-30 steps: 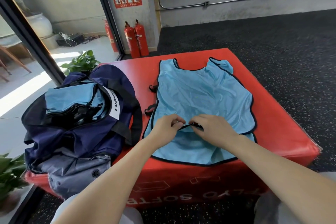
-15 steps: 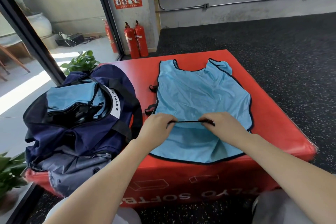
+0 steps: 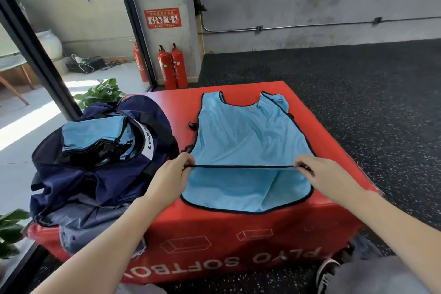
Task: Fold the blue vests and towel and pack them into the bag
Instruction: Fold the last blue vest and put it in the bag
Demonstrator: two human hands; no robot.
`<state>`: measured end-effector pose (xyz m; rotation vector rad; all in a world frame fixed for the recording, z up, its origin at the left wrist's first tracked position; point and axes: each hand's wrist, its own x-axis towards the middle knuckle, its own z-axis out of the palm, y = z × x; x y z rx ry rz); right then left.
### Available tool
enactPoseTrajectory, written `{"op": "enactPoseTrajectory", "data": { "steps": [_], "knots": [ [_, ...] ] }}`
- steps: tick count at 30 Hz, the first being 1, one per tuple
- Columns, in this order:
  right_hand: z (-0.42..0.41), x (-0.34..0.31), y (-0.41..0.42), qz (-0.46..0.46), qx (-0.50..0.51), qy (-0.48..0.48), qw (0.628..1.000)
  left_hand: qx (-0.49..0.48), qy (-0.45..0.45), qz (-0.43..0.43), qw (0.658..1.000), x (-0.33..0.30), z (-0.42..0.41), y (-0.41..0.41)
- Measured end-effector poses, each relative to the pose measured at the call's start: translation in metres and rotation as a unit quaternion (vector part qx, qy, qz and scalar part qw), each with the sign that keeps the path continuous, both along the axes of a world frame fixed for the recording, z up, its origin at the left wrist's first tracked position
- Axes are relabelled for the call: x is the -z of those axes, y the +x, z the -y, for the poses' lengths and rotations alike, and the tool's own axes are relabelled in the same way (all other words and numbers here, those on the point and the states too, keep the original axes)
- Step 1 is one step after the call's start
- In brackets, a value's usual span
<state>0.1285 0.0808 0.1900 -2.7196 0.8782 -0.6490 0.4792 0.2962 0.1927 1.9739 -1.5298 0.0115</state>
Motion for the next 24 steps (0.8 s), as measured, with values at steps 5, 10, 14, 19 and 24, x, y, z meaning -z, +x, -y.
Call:
{"op": "enactPoseTrajectory", "data": {
  "steps": [5, 10, 14, 19, 24],
  "knots": [
    [-0.009, 0.017, -0.019, -0.115, -0.114, -0.153, 0.975, 0.087, 0.034, 0.116, 0.989, 0.015, -0.024, 0.004],
    [-0.024, 0.033, -0.022, -0.166, -0.156, -0.151, 0.962, 0.12, 0.067, 0.148, 0.979, 0.031, -0.037, 0.01],
    [-0.02, 0.044, -0.02, -0.123, -0.155, -0.202, 0.959, 0.117, 0.074, 0.148, 0.979, 0.031, -0.044, -0.005],
    [-0.026, 0.051, -0.019, -0.039, -0.168, -0.156, 0.973, 0.102, 0.14, 0.159, 0.972, 0.029, -0.044, -0.009],
    [-0.03, 0.05, -0.018, -0.033, -0.167, -0.162, 0.972, 0.108, 0.097, 0.166, 0.975, 0.04, -0.045, -0.01]
  ]
}}
